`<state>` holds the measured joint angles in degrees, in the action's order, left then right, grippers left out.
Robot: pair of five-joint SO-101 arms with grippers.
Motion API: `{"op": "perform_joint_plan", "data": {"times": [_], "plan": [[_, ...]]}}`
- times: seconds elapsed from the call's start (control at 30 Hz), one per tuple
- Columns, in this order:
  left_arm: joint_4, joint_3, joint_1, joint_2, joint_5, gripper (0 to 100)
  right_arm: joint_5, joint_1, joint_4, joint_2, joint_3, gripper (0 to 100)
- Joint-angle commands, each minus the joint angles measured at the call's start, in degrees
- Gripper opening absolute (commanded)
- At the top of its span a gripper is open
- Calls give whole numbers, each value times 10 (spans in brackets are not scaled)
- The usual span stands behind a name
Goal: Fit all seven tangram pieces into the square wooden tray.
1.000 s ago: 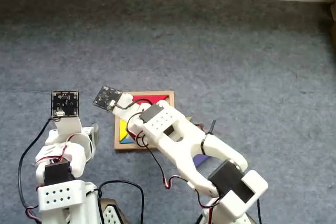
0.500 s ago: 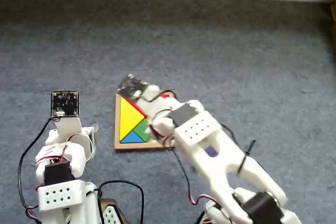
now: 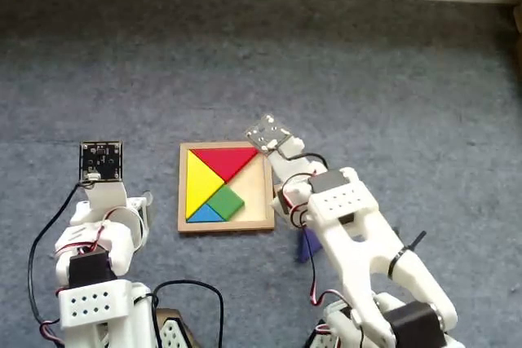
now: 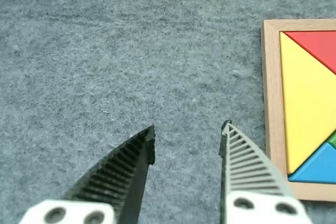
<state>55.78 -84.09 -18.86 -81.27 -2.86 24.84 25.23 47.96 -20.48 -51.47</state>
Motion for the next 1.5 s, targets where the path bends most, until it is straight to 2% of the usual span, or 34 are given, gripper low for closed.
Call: {"op": "perform_joint_plan", "data": {"times": [0.0,0.23,0.37,0.5,0.6,0.67,1.17,1.23,1.37,1.47], "plan": [[-10,2,-8,-7,-4,207,-3,-15,-12,28,4,5],[-10,2,-8,-7,-4,207,-3,-80,-23,70,34,5],[-10,2,-8,-7,-4,207,-5,-87,24,51,63,13],[-10,2,-8,-7,-4,207,-7,-87,79,16,86,118],[-10,2,-8,-7,-4,207,-7,-87,79,-1,85,209],[-10,2,-8,-7,-4,207,-7,-87,78,0,85,235],[-10,2,-8,-7,-4,207,-4,-109,55,180,111,227],[-10,2,-8,-7,-4,207,-4,-109,54,182,111,174],[-10,2,-8,-7,-4,207,-4,-113,57,181,141,9],[-10,2,-8,-7,-4,207,-4,-123,73,180,169,6]]}}
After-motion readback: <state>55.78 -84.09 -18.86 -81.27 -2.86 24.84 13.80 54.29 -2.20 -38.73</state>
